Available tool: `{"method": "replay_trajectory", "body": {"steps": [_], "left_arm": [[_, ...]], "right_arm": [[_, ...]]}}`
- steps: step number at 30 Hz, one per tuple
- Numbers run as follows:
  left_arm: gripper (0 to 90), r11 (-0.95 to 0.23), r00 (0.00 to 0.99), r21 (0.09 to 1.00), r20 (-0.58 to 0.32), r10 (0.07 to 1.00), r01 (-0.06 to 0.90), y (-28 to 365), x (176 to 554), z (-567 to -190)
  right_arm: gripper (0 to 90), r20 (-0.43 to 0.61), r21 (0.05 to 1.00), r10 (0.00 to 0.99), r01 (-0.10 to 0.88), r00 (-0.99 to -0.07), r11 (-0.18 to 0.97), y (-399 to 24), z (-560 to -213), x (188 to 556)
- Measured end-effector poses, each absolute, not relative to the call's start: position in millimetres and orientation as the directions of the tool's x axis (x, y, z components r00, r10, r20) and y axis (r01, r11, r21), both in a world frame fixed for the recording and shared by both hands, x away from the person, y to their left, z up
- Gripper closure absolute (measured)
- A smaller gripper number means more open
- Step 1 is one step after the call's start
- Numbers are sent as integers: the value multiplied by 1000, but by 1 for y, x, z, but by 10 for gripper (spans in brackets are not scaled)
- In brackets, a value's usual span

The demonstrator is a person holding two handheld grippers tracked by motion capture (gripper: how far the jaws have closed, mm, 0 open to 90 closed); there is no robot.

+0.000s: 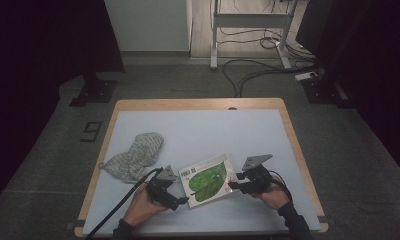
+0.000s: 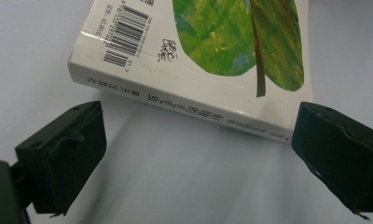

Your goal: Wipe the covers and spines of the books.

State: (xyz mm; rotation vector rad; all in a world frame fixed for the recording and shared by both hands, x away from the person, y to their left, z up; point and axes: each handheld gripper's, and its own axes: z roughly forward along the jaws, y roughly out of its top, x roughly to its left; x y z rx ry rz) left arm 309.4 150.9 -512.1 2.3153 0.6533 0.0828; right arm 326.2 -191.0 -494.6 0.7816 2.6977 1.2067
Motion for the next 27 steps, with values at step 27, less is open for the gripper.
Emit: {"method": "replay_trajectory", "body": {"steps": [27], "left_arm": [[180, -608, 885, 669, -168, 435, 426, 131, 319, -506]], "right_arm": [[574, 172, 722, 479, 441, -860, 533, -204, -505, 320]]}}
